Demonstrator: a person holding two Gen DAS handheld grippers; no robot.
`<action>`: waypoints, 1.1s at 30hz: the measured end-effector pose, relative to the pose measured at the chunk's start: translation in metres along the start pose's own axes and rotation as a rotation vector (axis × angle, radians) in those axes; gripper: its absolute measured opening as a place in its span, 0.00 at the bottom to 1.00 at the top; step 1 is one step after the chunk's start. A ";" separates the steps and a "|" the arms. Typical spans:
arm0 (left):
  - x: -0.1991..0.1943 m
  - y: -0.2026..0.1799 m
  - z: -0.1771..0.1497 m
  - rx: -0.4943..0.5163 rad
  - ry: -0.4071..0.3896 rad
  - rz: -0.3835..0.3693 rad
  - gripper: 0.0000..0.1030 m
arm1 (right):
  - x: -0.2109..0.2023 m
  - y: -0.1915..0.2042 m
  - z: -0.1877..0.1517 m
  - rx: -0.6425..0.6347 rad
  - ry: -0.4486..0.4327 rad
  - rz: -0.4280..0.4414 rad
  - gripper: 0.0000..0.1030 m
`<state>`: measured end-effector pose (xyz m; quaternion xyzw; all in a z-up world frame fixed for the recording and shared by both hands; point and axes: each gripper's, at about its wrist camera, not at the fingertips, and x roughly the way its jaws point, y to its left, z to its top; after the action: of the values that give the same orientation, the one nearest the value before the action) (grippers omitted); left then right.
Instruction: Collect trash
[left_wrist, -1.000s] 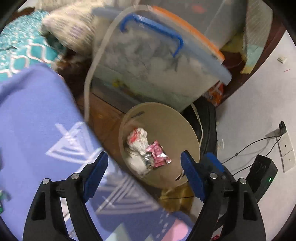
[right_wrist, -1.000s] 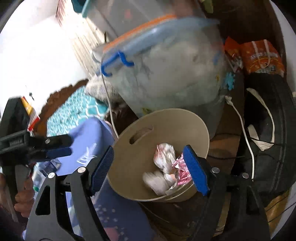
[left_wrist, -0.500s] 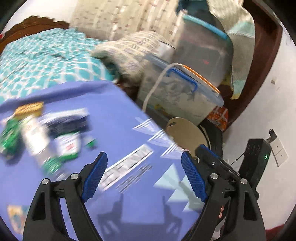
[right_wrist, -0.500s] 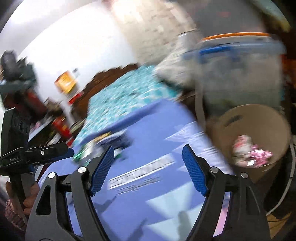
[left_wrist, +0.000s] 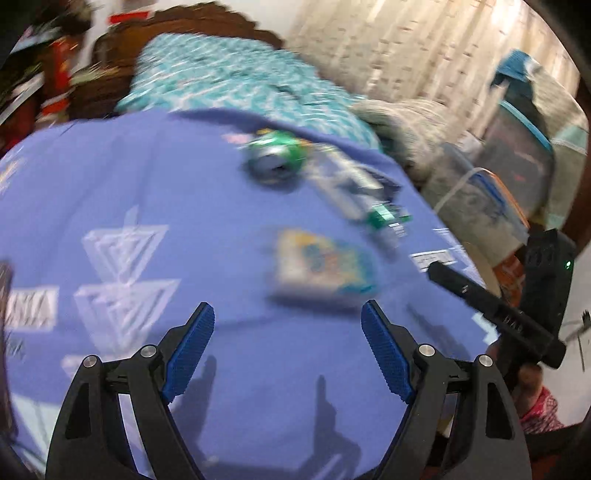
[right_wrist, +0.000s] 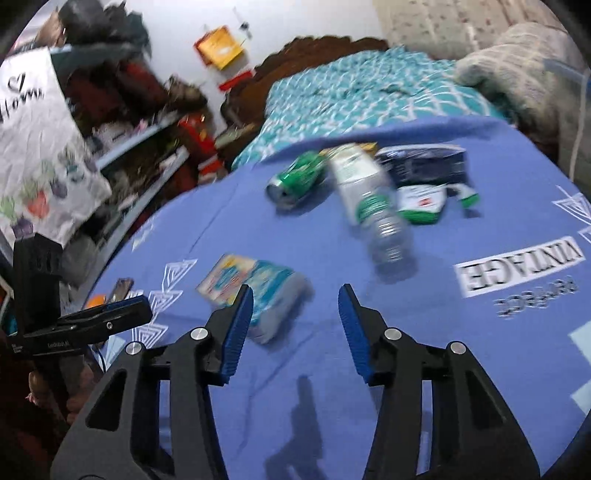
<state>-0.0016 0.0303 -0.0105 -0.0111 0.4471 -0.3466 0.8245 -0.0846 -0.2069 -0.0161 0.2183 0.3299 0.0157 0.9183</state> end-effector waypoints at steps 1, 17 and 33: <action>-0.002 0.013 -0.005 -0.024 0.012 0.002 0.75 | 0.007 0.005 0.000 -0.008 0.012 0.000 0.49; 0.021 0.023 -0.007 -0.078 0.080 -0.140 0.56 | 0.058 0.018 -0.008 0.137 0.250 0.284 0.46; 0.029 0.016 0.018 -0.094 0.081 -0.101 0.65 | 0.057 -0.008 0.026 0.006 0.146 -0.008 0.39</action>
<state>0.0314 0.0196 -0.0259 -0.0581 0.4946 -0.3664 0.7860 -0.0254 -0.2144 -0.0357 0.2182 0.3971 0.0271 0.8911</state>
